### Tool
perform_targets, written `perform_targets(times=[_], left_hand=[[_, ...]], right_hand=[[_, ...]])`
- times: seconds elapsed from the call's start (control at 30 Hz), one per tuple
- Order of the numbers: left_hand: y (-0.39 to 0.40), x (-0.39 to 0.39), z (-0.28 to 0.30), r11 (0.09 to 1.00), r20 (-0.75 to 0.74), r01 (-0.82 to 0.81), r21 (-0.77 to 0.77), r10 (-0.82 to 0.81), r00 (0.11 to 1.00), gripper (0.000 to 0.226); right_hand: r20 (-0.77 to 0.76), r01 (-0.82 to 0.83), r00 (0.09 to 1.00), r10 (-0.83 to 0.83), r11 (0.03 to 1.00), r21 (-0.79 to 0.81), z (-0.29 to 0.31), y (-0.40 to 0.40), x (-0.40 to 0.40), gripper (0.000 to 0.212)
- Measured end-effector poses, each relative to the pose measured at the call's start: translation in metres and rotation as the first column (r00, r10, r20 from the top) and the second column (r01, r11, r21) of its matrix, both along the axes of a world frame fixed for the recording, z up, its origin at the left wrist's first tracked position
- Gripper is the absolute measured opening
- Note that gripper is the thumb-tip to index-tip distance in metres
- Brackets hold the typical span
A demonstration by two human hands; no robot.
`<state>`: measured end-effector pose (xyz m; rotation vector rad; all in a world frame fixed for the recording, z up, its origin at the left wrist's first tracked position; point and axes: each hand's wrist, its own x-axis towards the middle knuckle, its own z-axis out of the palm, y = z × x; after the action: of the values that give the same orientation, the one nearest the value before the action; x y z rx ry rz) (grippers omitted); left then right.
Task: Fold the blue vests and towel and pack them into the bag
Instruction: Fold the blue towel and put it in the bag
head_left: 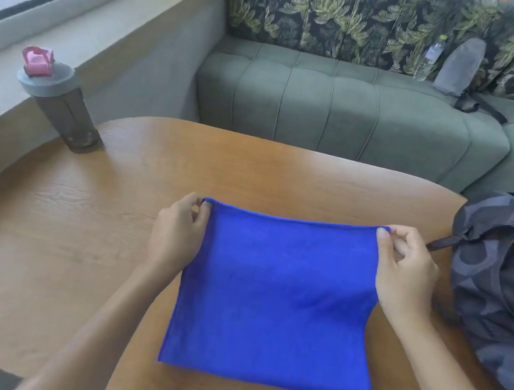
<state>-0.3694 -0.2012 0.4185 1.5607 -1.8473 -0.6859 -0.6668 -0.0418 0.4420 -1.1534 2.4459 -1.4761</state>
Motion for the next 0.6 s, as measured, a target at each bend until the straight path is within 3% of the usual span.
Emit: perform_targets(times=[0.17, 0.27, 0.5, 0.6], left_hand=[[-0.028, -0.022, -0.043, 1.0, 0.244, 0.01, -0.004, -0.009, 0.97, 0.031], [-0.03, -0.029, -0.048, 0.999, 0.307, 0.006, -0.047, 0.008, 0.952, 0.029], [-0.038, -0.031, -0.049, 0.998, 0.306, -0.055, -0.009, 0.055, 0.95, 0.024], [-0.03, -0.031, -0.036, 0.997, 0.223, -0.076, 0.001, 0.074, 0.972, 0.011]], right_hand=[[-0.034, -0.012, 0.999, 0.019, 0.979, 0.205, -0.055, -0.04, -0.018, 0.013], [-0.049, 0.0, 0.999, 0.013, 0.967, 0.254, -0.066, -0.045, -0.023, 0.013], [-0.062, 0.05, 0.998, -0.032, 0.948, 0.314, -0.067, -0.051, -0.028, 0.011], [-0.099, 0.054, 0.995, -0.019, 0.929, 0.366, -0.056, -0.049, -0.027, 0.018]])
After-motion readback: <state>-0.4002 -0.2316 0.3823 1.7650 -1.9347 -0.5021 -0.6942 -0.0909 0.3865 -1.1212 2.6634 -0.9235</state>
